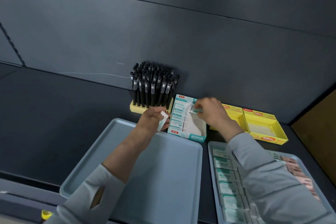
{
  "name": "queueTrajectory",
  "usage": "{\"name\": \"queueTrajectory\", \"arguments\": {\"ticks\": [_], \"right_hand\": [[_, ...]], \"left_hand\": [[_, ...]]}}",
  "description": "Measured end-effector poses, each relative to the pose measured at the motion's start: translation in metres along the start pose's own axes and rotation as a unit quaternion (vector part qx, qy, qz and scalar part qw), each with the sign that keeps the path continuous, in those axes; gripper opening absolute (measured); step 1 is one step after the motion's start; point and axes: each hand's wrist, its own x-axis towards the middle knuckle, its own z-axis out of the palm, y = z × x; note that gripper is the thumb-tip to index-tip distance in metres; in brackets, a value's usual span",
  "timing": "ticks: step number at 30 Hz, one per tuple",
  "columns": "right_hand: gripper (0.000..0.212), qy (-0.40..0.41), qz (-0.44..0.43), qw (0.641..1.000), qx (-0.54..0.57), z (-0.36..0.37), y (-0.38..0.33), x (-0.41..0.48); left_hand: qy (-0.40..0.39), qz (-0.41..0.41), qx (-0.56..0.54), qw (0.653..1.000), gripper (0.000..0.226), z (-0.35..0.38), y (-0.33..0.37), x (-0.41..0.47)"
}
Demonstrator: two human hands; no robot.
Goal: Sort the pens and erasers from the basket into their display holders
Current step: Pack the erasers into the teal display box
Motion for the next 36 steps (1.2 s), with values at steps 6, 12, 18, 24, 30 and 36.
{"name": "queueTrajectory", "arguments": {"ticks": [6,12,18,24,30,36], "right_hand": [[0.036,0.009,-0.032,0.999,-0.040,0.000,-0.001,-0.003],[0.031,0.024,-0.059,0.994,-0.092,-0.007,0.000,-0.002],[0.026,0.044,-0.075,0.995,-0.045,0.012,0.004,0.002],[0.032,-0.002,-0.092,0.995,-0.031,0.016,0.013,0.003],[0.012,-0.111,-0.022,0.860,0.497,-0.019,-0.021,-0.030],[0.009,-0.022,0.040,0.845,0.533,-0.019,-0.007,-0.030]], "left_hand": [[-0.023,0.054,0.041,0.997,0.042,-0.001,-0.006,0.004],[-0.017,0.092,0.066,0.993,0.038,-0.002,-0.011,0.008],[-0.011,0.106,0.075,0.992,0.041,-0.002,-0.013,0.005],[-0.014,0.103,0.020,0.994,0.038,0.003,-0.013,0.006],[-0.031,0.110,0.007,0.993,0.034,0.015,-0.011,0.006],[-0.012,0.229,0.197,0.953,0.031,0.023,-0.018,0.014]]}}
